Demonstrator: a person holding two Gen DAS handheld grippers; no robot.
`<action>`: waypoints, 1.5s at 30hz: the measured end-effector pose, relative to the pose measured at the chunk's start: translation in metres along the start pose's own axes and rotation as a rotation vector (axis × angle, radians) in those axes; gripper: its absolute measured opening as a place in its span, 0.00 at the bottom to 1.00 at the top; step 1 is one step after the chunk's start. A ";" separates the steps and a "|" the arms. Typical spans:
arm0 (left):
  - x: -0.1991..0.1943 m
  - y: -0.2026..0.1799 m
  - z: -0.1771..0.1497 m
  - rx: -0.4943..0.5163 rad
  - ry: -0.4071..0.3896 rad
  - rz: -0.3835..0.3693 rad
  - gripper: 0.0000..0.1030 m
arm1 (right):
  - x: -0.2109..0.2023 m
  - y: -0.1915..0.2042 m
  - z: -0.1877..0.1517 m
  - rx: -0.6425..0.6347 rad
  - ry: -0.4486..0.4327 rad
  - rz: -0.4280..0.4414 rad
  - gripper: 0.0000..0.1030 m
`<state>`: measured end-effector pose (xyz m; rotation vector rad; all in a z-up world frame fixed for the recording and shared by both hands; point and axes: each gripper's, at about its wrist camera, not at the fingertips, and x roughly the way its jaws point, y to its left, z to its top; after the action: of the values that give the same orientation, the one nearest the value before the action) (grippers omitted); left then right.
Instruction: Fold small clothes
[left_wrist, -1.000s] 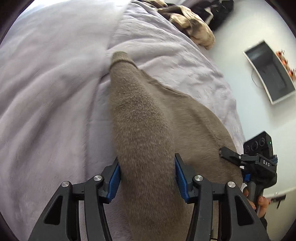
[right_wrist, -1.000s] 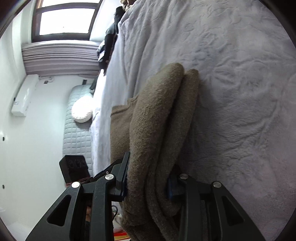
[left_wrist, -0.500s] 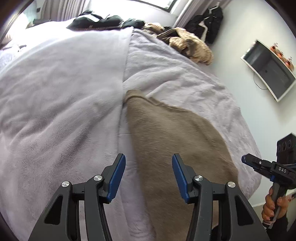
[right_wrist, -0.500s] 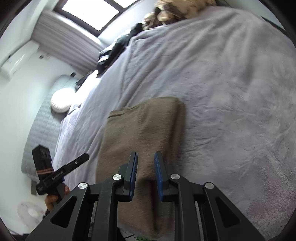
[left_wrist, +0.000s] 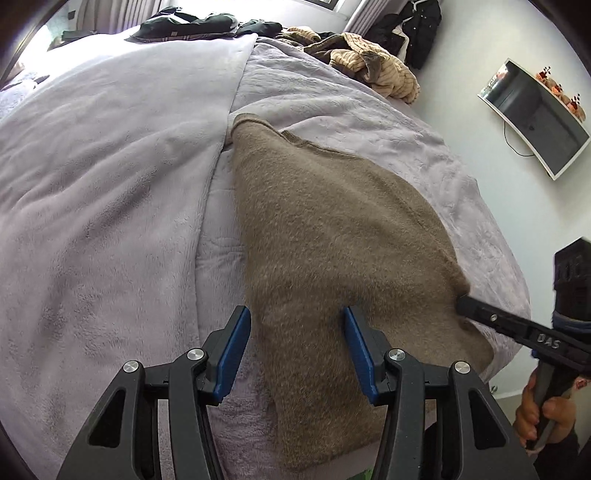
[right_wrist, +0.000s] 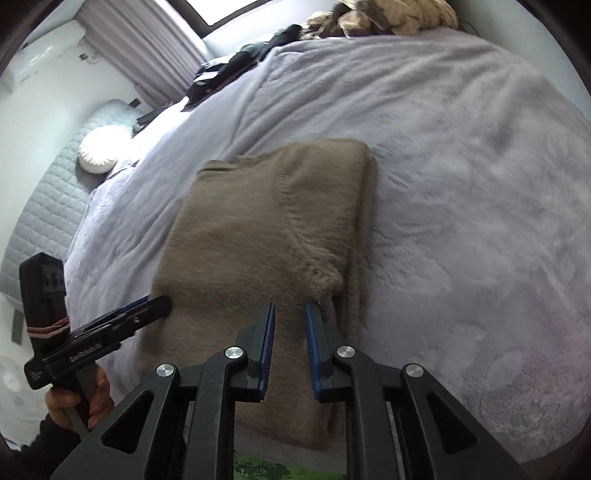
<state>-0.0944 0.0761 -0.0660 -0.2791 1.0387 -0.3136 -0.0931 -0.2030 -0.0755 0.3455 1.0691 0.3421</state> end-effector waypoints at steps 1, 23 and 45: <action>0.000 -0.001 -0.001 0.004 -0.002 0.003 0.52 | 0.002 -0.003 -0.003 0.011 0.000 0.001 0.15; -0.004 -0.010 -0.009 0.042 0.001 0.080 0.52 | -0.016 -0.020 -0.031 0.024 -0.004 -0.081 0.33; -0.029 -0.022 0.023 0.026 -0.082 0.187 0.84 | -0.028 0.029 0.045 -0.014 -0.005 -0.143 0.77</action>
<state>-0.0907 0.0692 -0.0239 -0.1685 0.9713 -0.1452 -0.0687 -0.1940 -0.0213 0.2559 1.0794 0.2208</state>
